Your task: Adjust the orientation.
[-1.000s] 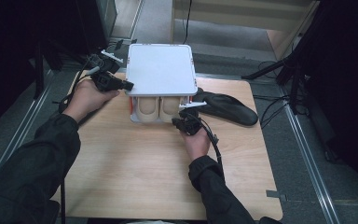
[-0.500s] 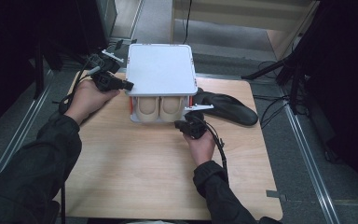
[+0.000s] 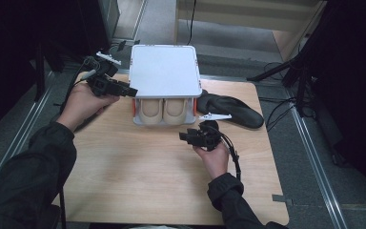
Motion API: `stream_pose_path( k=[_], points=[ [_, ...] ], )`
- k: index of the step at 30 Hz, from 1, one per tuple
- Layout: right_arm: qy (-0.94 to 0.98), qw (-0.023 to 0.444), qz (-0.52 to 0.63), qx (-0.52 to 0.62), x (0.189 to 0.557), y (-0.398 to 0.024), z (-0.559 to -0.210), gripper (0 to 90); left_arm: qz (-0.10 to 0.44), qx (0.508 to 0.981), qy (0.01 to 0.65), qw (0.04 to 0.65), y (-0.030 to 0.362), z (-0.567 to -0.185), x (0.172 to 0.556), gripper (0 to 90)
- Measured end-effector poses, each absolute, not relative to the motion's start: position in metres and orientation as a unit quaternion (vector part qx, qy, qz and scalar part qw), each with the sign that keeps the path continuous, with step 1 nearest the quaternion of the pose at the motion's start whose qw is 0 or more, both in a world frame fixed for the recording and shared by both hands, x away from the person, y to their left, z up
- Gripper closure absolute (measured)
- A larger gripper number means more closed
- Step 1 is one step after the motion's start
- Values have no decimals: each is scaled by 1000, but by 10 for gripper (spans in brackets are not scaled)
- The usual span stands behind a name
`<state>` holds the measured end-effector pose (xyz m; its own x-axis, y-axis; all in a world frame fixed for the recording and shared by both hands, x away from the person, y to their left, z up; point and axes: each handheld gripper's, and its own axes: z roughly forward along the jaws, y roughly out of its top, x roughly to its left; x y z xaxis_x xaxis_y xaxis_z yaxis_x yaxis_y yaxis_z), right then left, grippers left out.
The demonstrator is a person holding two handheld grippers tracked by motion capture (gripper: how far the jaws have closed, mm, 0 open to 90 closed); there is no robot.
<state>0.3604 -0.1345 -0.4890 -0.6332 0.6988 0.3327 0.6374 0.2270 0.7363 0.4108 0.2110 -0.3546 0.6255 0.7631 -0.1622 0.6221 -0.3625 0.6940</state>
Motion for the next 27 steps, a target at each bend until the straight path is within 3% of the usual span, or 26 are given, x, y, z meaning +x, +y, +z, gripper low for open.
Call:
stream_pose_path(
  k=[13, 27],
  points=[
    [798, 36, 457, 391, 330, -150, -485, 464, 96, 811, 433, 382, 233, -361, 384, 403],
    [807, 49, 453, 377, 305, -159, -492, 476, 113, 790, 467, 381, 258, -393, 364, 404]
  ],
)
